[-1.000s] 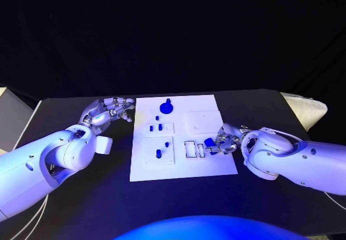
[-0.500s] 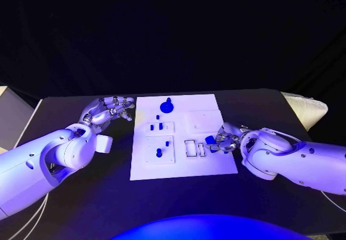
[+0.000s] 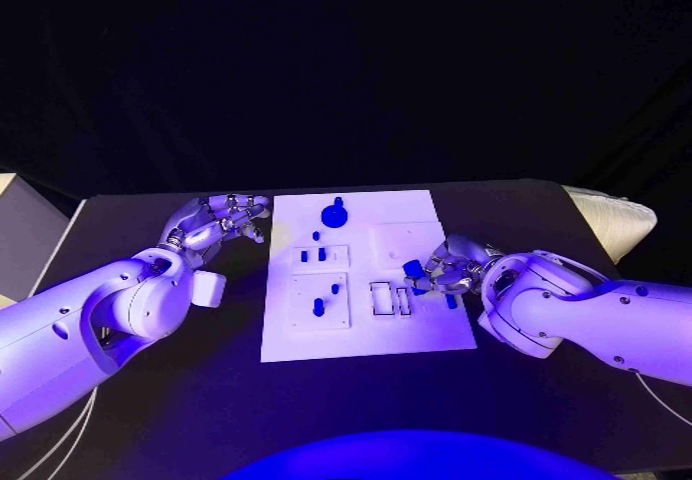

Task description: Assemble the parts on the task board

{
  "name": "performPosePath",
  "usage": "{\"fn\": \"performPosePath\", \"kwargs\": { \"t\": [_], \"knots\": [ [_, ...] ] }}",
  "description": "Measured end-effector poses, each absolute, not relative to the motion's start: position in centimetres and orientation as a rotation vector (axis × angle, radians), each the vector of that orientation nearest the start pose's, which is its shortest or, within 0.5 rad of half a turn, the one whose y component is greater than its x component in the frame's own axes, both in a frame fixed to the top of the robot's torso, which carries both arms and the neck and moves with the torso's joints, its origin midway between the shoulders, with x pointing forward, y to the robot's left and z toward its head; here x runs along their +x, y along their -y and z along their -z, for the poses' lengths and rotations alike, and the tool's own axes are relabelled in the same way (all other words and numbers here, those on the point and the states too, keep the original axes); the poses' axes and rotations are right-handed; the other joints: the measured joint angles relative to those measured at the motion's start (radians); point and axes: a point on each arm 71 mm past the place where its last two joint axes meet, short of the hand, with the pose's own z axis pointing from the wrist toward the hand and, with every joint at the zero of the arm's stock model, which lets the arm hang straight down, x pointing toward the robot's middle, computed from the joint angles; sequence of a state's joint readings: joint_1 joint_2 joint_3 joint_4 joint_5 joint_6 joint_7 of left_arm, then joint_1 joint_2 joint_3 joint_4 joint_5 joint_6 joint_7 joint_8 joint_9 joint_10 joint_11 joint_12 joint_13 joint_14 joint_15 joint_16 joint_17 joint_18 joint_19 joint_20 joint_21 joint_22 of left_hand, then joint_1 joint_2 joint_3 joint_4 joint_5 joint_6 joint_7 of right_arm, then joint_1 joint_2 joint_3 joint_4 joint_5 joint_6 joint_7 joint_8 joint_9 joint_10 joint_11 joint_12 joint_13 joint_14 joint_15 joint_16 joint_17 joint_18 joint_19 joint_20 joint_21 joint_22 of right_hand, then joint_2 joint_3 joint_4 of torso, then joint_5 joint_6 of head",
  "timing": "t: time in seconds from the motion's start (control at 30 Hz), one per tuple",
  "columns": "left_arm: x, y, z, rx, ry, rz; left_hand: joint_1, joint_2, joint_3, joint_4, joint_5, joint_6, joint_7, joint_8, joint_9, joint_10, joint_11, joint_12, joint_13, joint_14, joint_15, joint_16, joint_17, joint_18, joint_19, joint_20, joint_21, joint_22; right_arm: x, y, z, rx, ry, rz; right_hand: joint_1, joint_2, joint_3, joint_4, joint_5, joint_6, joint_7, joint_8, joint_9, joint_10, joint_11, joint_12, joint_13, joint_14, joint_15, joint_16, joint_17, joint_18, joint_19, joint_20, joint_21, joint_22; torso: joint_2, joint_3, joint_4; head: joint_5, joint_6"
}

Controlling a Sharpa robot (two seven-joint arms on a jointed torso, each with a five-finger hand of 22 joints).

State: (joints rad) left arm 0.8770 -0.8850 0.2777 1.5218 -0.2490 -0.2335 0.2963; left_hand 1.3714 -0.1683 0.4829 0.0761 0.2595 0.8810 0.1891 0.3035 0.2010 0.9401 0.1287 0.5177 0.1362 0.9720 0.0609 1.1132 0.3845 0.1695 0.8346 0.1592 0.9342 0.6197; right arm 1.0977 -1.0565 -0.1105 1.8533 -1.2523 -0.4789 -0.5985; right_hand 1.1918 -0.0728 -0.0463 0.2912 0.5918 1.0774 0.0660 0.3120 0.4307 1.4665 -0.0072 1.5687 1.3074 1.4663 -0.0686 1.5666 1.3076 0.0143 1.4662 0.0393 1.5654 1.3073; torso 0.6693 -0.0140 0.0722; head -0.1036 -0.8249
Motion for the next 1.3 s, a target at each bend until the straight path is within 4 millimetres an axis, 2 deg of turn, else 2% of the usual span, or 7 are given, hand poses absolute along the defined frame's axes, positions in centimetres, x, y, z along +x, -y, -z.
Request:
{"fn": "performPosePath", "kwargs": {
  "t": [0.13, 0.33, 0.53, 0.67, 0.97, 1.17, 1.3],
  "knots": [
    [46.9, -23.6, 21.9, -1.112, -1.465, 1.523, 0.0, 0.0, 0.0, 0.0, 0.0, 0.0, 0.0, 0.0, 0.0, 0.0, 0.0, 0.0, 0.0, 0.0, 0.0, 0.0, 0.0, 0.0, 0.0, 0.0, 0.0, 0.0, 39.5, 23.1, 23.4, 0.448, -1.934, -0.427, 0.001, -0.001, 0.0, 0.0, -0.004, 0.0, 0.0, 0.0, 0.001, 0.0, 0.0, 0.0, 0.0, 0.0, 0.0, 0.0, 0.0, 0.0, 0.0, 0.0, 0.0, 0.001, 0.0, -0.0005, 0.0007, 0.0, 0.001],
    [46.9, -23.5, 21.9, -1.112, -1.465, 1.524, 0.0, 0.0, 0.0, 0.0, 0.0, 0.0, 0.0, 0.0, -0.001, 0.0, 0.0, 0.0, -0.001, 0.0, 0.0, 0.0, -0.001, 0.0, 0.0, 0.0, -0.005, -0.002, 39.6, 21.6, 24.5, 0.441, -1.977, -0.447, 0.001, -0.001, 0.0, 0.0, -0.032, 0.0, 0.0, 0.0, 0.001, 0.0, 0.0, 0.0, 0.0, 0.0, 0.0, 0.0, 0.0, 0.0, 0.0, 0.0, 0.0, 0.001, 0.001, -0.0012, 0.0008, 0.002, 0.0],
    [46.9, -23.6, 21.9, -1.112, -1.465, 1.524, 0.0, 0.0, 0.0, 0.0, 0.0, 0.0, 0.0, 0.0, -0.001, 0.0, 0.0, 0.0, -0.001, 0.0, 0.0, 0.0, -0.001, 0.0, 0.0, 0.0, -0.005, -0.002, 39.4, 20.7, 25.4, 0.417, -2.026, -0.451, -0.005, -0.007, 0.0, 0.0, -0.061, 0.005, 0.003, 0.0, 0.001, 0.0, 0.0, 0.0, 0.0, 0.0, 0.0, 0.0, 0.0, 0.0, 0.0, 0.0, 0.0, 0.001, 0.002, 0.0001, 0.0019, 0.005, -0.004],
    [46.9, -23.6, 21.9, -1.112, -1.465, 1.523, 0.0, 0.0, 0.0, 0.0, 0.0, 0.0, 0.0, 0.0, -0.001, 0.0, 0.0, 0.0, -0.001, 0.0, 0.0, 0.0, -0.001, 0.0, 0.0, 0.0, -0.005, -0.002, 39.4, 20.4, 25.5, 0.402, -2.036, -0.452, -0.022, -0.011, 0.0, 0.0, -0.076, 0.011, -0.004, 0.0, 0.003, 0.0, 0.0, 0.0, 0.0, 0.0, 0.0, 0.0, 0.0, 0.0, 0.0, 0.0, 0.0, 0.001, 0.002, 0.0006, 0.0013, 0.007, -0.006],
    [46.9, -23.6, 21.9, -1.113, -1.466, 1.522, 0.0, 0.0, 0.0, 0.0, 0.0, 0.0, 0.0, 0.0, -0.001, 0.0, 0.0, 0.0, -0.001, 0.0, 0.0, 0.0, -0.001, 0.0, 0.0, 0.0, -0.005, -0.002, 39.5, 19.9, 25.5, 0.377, -2.034, -0.451, -0.023, -0.012, 0.0, 0.0, -0.086, 0.011, -0.004, 0.004, 0.002, 0.0, 0.0, 0.0, 0.001, 0.0, 0.0, 0.0, 0.0, 0.0, 0.0, 0.0, 0.0, 0.001, 0.002, 0.0018, 0.0, 0.01, -0.007],
    [46.9, -23.7, 21.9, -1.113, -1.466, 1.521, 0.0, 0.0, 0.0, 0.0, 0.0, 0.0, 0.0, 0.0, -0.001, 0.0, 0.0, 0.0, -0.001, 0.0, 0.0, 0.0, -0.001, 0.0, 0.0, 0.0, -0.005, -0.002, 39.4, 19.5, 25.6, 0.362, -2.035, -0.456, -0.032, -0.012, 0.0, 0.0, -0.087, 0.013, -0.006, 0.005, 0.001, 0.0, 0.0, 0.0, 0.001, 0.0, 0.0, 0.0, 0.0, 0.0, 0.0, 0.0, 0.0, 0.001, 0.002, 0.0017, 0.0, 0.012, -0.008],
    [46.9, -23.7, 21.9, -1.113, -1.466, 1.521, 0.0, 0.0, 0.0, 0.0, 0.0, 0.0, 0.0, 0.0, -0.001, 0.0, 0.0, 0.0, -0.001, 0.0, 0.0, 0.0, -0.001, 0.0, 0.0, 0.0, -0.005, -0.002, 39.5, 19.4, 25.6, 0.357, -2.036, -0.452, -0.039, -0.012, 0.0, 0.0, -0.104, 0.015, -0.007, 0.005, 0.002, 0.0, 0.0, 0.0, 0.001, 0.0, 0.0, 0.0, 0.0, 0.0, 0.0, 0.0, 0.0, 0.0, 0.002, 0.0013, -0.0001, 0.012, -0.009]
  ]
}}
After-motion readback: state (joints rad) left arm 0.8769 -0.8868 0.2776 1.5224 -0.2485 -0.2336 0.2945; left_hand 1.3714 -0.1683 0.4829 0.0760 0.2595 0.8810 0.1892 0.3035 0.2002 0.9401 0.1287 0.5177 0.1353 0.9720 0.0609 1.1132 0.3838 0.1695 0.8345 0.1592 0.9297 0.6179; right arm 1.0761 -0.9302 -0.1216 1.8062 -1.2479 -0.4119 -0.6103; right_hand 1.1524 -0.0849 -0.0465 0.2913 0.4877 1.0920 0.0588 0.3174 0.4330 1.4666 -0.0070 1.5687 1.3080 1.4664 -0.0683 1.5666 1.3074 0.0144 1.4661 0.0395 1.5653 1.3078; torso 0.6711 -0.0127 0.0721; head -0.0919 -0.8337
